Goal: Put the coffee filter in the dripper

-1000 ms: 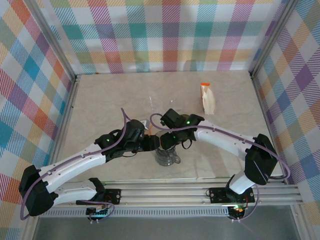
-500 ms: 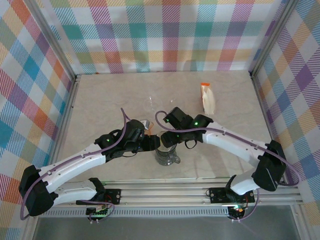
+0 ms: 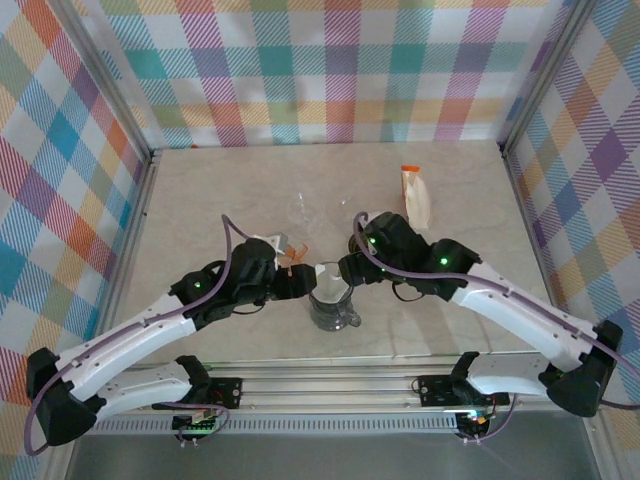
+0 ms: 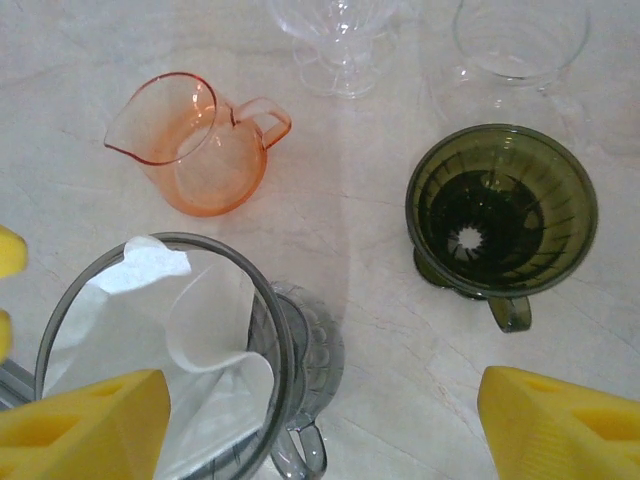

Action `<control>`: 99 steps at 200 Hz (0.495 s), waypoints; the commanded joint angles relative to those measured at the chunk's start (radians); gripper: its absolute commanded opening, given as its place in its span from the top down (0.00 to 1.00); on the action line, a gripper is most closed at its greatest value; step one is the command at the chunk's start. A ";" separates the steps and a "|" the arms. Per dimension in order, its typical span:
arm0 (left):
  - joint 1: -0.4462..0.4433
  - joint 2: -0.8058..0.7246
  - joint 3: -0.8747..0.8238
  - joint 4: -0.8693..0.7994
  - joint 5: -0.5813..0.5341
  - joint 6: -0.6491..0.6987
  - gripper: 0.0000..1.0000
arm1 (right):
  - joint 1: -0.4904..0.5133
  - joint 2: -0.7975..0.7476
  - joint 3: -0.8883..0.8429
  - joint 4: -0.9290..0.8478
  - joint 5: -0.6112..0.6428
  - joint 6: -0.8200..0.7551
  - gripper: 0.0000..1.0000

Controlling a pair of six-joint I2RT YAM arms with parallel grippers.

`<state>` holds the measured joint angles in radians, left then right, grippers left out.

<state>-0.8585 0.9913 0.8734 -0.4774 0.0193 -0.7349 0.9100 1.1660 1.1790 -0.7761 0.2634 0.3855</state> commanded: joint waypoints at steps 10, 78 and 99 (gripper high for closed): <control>0.007 -0.025 0.044 -0.074 -0.085 0.028 0.26 | 0.004 -0.072 -0.081 -0.001 0.011 0.060 0.19; 0.007 -0.015 0.045 -0.089 -0.083 0.065 0.28 | 0.005 -0.205 -0.267 0.011 -0.033 0.107 0.20; 0.007 0.038 0.064 -0.086 -0.044 0.080 0.29 | 0.004 -0.207 -0.257 0.050 -0.076 0.050 0.20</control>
<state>-0.8585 0.9829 0.9001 -0.5510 -0.0628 -0.6945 0.9100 0.9714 0.9131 -0.7815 0.2440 0.4686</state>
